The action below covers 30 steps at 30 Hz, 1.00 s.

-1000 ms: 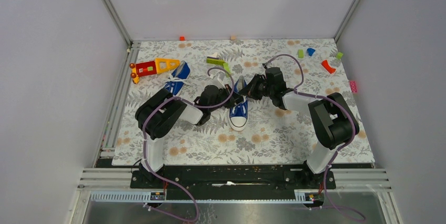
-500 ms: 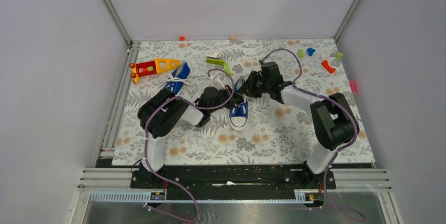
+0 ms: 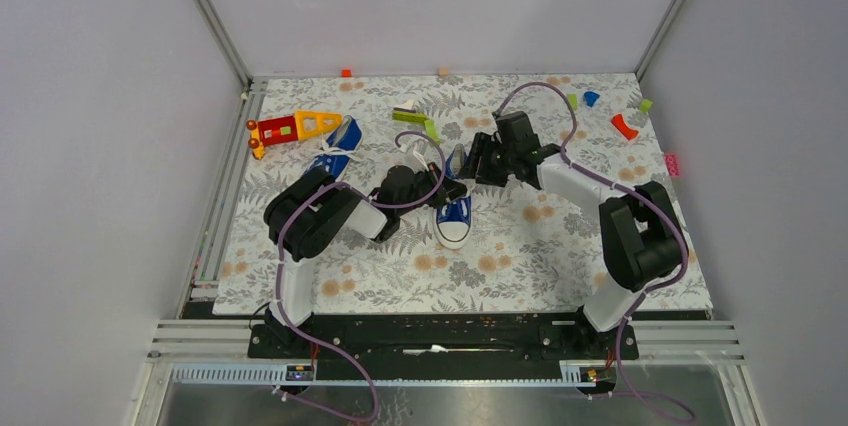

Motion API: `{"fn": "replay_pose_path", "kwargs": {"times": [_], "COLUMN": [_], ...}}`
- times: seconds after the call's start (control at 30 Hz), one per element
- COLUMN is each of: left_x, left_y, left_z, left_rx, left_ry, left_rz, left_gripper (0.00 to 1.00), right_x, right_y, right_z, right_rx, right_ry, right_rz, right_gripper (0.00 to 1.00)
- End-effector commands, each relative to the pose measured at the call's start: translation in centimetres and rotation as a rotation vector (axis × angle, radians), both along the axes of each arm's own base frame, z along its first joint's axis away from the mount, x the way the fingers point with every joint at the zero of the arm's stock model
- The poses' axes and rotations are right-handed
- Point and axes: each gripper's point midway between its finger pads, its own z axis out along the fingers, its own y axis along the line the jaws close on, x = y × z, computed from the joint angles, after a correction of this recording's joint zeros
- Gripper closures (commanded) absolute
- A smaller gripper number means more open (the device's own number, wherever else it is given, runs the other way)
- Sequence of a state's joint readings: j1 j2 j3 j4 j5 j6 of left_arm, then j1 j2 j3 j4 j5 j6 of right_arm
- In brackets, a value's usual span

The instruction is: Tie the shoes

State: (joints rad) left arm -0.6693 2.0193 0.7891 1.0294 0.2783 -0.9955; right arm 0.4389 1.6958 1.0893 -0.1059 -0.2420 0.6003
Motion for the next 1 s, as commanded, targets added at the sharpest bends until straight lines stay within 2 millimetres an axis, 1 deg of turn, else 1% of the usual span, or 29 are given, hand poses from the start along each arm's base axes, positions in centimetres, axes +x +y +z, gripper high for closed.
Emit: {"fn": "replay_pose_path", "kwargs": {"times": [0.0,0.13,0.27,0.37,0.43,0.5,0.57,0.67,0.87,0.97], "left_x": [0.0,-0.1,0.0,0.0,0.0,-0.1,-0.1,-0.4,-1.0,-1.4], "left_y": [-0.1,-0.2,-0.1,-0.1,-0.1,-0.2,-0.2,-0.3,-0.6,-0.7], "left_z": [0.7,0.7,0.7,0.7,0.7,0.7,0.8,1.0,1.6,1.7], "left_rx": [-0.028,-0.028,-0.026,-0.026,-0.025,-0.027,-0.029,-0.035,-0.045,-0.055], "left_ry": [-0.038,-0.039,-0.039,-0.038,-0.038,-0.038,-0.040,-0.042,-0.050,-0.053], "left_rz": [-0.013,-0.016,-0.014,-0.015,-0.014,-0.019,-0.021,-0.032,-0.081,-0.100], "left_gripper": [1.00,1.00,1.00,1.00,1.00,1.00,1.00,1.00,1.00,1.00], "right_x": [0.3,-0.7,-1.3,-1.5,-1.5,-1.4,-1.4,-1.4,-1.7,-1.8], "right_y": [-0.8,-1.0,-1.1,-0.7,-0.5,-0.1,0.4,1.3,3.7,4.5], "right_z": [2.6,2.7,2.6,2.6,2.6,3.0,3.3,4.0,6.3,6.7], "right_rx": [-0.072,-0.076,-0.070,-0.055,-0.048,-0.031,-0.009,0.012,0.043,0.046], "right_ry": [-0.079,-0.067,-0.059,-0.048,-0.047,-0.046,-0.042,-0.049,-0.080,-0.079], "right_rz": [0.029,0.052,0.064,0.080,0.083,0.094,0.108,0.128,0.181,0.199], "right_gripper": [0.43,0.55,0.64,0.75,0.86,0.92,1.00,1.00,1.00,1.00]}}
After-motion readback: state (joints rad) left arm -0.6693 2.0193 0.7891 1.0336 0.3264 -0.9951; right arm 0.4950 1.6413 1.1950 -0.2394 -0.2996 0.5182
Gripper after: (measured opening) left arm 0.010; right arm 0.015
